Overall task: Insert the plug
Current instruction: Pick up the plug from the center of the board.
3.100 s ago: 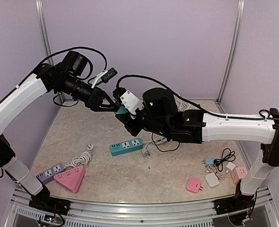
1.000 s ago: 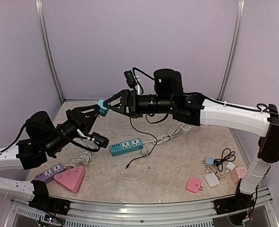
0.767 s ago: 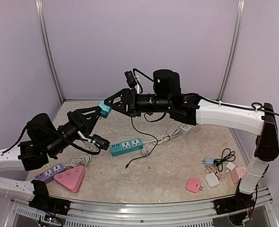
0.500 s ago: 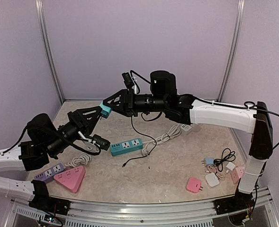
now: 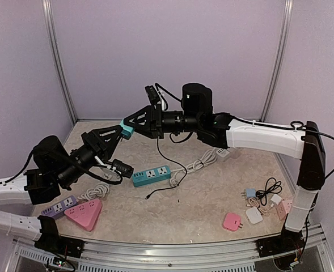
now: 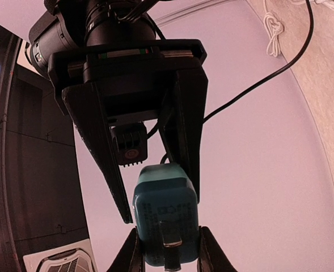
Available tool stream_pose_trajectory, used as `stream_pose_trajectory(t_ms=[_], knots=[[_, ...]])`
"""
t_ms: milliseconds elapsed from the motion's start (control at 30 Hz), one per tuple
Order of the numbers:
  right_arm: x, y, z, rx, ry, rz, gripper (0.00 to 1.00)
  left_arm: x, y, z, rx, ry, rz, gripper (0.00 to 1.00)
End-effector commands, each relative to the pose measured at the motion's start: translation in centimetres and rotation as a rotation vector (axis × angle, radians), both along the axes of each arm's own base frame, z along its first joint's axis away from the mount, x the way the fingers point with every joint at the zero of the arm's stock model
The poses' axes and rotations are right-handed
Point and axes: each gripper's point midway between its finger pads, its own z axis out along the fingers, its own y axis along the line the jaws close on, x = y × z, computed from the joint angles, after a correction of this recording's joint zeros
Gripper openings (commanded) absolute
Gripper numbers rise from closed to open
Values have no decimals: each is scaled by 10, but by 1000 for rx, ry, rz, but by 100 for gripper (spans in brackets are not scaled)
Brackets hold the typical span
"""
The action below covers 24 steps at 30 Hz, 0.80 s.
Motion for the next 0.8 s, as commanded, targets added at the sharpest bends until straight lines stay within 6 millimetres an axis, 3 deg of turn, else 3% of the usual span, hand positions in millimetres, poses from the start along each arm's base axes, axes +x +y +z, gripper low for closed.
stream_pose_trajectory(t_ms=[0,167,233,333,433,467,533,567,600,667,767], knots=[[-18,9,-7,-3,18,102,40,6,2,9,221,-213,75,0],[-19,9,-9,-5,20,102,37,7,2,9,222,-211,78,0],[-19,8,-7,-1,17,101,26,7,2,9,221,-209,80,0],[-18,6,-6,3,11,95,0,7,3,6,225,-202,84,0],[-19,4,-4,3,-5,92,0,8,5,2,232,-184,93,0],[-19,3,-2,-1,-20,91,0,9,7,-1,235,-170,101,5],[-13,-3,1,-29,-79,58,0,13,14,-7,234,-127,140,58],[-6,-8,1,-70,-124,20,0,16,18,-10,228,-102,160,78],[12,-18,3,-124,-178,-63,0,19,25,-13,219,-69,196,89],[47,-47,16,-234,-280,-200,0,24,36,-19,210,-7,251,99],[117,-104,72,-332,-453,-469,0,28,53,-18,167,59,323,99]])
